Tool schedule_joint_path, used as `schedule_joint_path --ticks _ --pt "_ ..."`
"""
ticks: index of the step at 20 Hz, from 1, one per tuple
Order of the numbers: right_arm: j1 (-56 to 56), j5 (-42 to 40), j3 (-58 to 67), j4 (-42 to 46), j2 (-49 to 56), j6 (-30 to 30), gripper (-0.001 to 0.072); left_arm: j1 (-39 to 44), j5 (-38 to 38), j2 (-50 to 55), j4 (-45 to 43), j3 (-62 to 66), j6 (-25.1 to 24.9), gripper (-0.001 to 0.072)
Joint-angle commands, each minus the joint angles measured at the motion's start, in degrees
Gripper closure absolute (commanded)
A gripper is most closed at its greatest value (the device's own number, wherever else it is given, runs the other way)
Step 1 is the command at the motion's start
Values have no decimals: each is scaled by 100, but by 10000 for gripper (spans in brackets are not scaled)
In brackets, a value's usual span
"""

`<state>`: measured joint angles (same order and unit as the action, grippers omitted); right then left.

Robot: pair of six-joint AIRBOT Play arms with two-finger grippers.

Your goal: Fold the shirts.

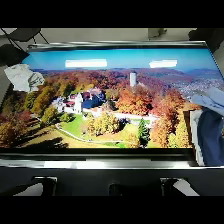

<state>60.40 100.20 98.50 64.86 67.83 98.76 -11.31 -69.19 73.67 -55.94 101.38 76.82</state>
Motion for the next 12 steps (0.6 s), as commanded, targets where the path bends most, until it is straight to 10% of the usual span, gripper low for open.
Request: schedule_joint_path --ticks 1,12 --pt "107 590 -492 743 -138 -63 665 24 114 17 0 0 -59 676" --pt "107 -1080 -3764 2835 -426 -262 665 105 107 17 0 0 -55 676"
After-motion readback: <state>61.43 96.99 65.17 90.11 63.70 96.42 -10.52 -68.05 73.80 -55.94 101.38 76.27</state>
